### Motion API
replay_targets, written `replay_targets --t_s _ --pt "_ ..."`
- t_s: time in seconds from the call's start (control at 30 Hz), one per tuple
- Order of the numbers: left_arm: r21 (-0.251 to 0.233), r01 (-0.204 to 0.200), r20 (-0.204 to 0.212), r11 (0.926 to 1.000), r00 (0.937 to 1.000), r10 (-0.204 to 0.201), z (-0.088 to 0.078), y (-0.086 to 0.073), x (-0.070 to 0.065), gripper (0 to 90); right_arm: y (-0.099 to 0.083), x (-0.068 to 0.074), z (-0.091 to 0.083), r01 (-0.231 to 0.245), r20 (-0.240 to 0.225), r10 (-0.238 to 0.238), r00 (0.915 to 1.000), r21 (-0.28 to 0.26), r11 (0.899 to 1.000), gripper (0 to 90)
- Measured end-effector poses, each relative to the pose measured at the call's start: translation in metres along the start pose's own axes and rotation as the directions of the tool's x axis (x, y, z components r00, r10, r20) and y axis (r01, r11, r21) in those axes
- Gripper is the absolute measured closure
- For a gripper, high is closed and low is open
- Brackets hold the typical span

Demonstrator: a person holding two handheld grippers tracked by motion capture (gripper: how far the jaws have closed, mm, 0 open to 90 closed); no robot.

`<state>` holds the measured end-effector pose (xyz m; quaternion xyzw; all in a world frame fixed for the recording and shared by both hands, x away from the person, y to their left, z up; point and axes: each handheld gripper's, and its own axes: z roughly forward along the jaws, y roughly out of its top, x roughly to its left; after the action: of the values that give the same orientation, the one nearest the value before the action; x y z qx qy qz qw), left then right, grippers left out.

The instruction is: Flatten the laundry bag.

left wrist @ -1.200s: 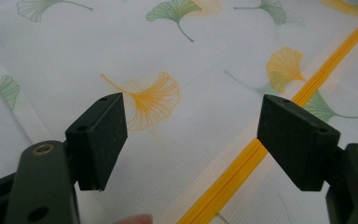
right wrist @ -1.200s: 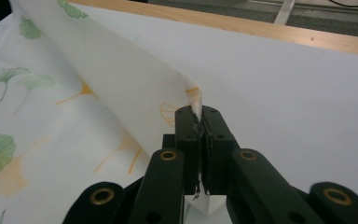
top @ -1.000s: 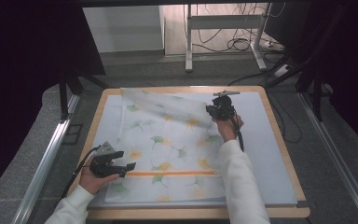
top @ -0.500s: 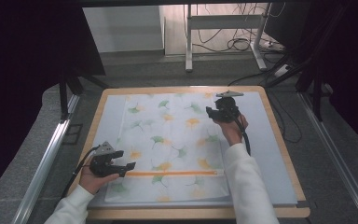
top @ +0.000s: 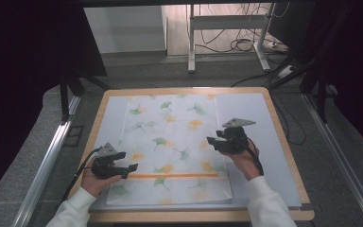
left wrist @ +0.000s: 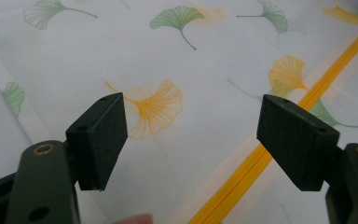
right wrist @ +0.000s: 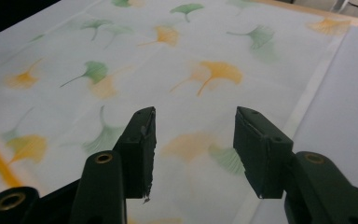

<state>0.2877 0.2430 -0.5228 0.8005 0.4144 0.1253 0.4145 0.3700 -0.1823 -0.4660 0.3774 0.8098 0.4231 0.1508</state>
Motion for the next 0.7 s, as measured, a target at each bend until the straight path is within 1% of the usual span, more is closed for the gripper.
replay_targets --t_s 0.1,0.13,0.2,0.23,0.37,0.47,0.53,0.6,0.7 --pt "-0.005 0.006 0.005 1.0 1.0 -0.006 0.0 0.001 -0.002 24.5 -0.019 0.006 -0.014 -0.021 -0.035 0.02 0.9992 -0.021 1.0 54.0" --pt "-0.006 0.004 0.008 1.0 1.0 -0.004 0.001 0.001 -0.003 24.5 -0.024 0.008 -0.018 -0.024 -0.047 0.024 0.9986 -0.011 1.0 55.0" --pt "-0.006 -0.008 0.005 1.0 1.0 0.008 0.001 0.003 -0.005 24.7 -0.037 0.012 -0.025 -0.022 -0.045 0.021 0.9988 -0.008 1.0 57.6" --pt "-0.005 -0.015 0.002 0.9999 0.9999 0.015 0.001 0.003 -0.007 24.7 -0.044 0.014 -0.029 -0.023 -0.053 0.023 0.9983 -0.003 1.0 59.1" --pt "-0.002 -0.029 0.001 0.9996 0.9996 0.029 0.002 0.004 -0.011 24.7 -0.067 0.022 -0.041 -0.029 -0.062 0.031 0.9976 0.032 0.999 63.8" --pt "-0.002 -0.031 0.002 0.9995 0.9995 0.031 0.002 0.004 -0.012 24.7 -0.078 0.025 -0.049 -0.025 -0.055 0.028 0.9981 0.047 0.999 69.4" --pt "-0.004 -0.029 0.007 0.9996 0.9996 0.029 0.001 0.005 -0.013 24.6 -0.084 0.027 -0.053 -0.027 -0.052 0.029 0.9982 0.047 0.999 74.1" --pt "-0.004 -0.027 0.014 0.9996 0.9995 0.027 0.001 0.005 -0.015 24.6 -0.087 0.03 -0.057 -0.019 -0.058 0.022 0.9981 0.056 0.998 79.7" --pt "0.005 -0.043 0.007 0.999 0.999 0.043 0.002 0.007 -0.019 25.1 -0.091 0.036 -0.058 -0.015 -0.071 0.02 0.9973 0.075 0.997 85.7"
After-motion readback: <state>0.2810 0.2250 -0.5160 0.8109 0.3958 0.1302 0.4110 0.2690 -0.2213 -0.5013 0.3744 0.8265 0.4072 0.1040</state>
